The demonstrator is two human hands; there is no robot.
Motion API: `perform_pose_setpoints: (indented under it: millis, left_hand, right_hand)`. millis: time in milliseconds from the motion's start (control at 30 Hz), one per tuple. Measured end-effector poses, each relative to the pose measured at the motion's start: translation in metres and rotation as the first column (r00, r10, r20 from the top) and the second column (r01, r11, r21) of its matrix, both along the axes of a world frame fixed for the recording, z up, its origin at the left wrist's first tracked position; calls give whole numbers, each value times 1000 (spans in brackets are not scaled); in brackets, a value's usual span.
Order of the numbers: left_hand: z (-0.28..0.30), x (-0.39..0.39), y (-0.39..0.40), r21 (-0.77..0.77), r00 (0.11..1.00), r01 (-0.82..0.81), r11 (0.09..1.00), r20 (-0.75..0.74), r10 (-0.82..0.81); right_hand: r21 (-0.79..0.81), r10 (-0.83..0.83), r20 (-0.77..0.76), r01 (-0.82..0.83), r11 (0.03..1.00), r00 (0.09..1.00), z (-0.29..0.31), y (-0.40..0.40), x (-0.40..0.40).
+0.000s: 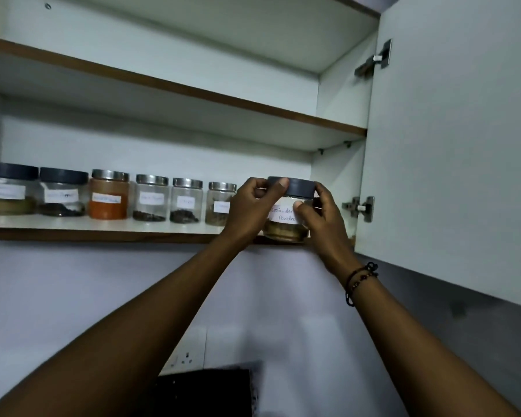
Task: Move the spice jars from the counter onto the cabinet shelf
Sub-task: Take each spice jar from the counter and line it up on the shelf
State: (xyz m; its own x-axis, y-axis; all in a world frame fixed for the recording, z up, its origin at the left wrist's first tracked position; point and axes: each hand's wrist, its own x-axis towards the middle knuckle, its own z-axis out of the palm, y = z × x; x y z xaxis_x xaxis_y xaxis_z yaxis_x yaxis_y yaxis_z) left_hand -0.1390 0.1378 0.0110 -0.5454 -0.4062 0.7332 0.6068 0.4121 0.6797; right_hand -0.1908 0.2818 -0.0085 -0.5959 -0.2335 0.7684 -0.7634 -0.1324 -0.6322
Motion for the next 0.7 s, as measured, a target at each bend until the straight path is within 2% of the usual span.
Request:
perform_pose_setpoints:
  millis: [100,267,400,700]
  left_hand:
    - [23,-16,-4,-65,994,-105,992,15,106]
    - [42,-53,-12,-187,952,-289,939,51,303]
    - [42,-92,-16,-250,938,-311,917,72,338]
    - [30,-155,-20,-364,911,-315,877,144,387]
  right_hand:
    - [0,-55,-14,55,999,998,18,-7,-21]
    - [84,-140,28,137,987,990,30,-21,-57]
    - [148,-178,57,168,975,982,34,-28,-90]
    - [234,-98,124,67,970,987,37,-44,-157]
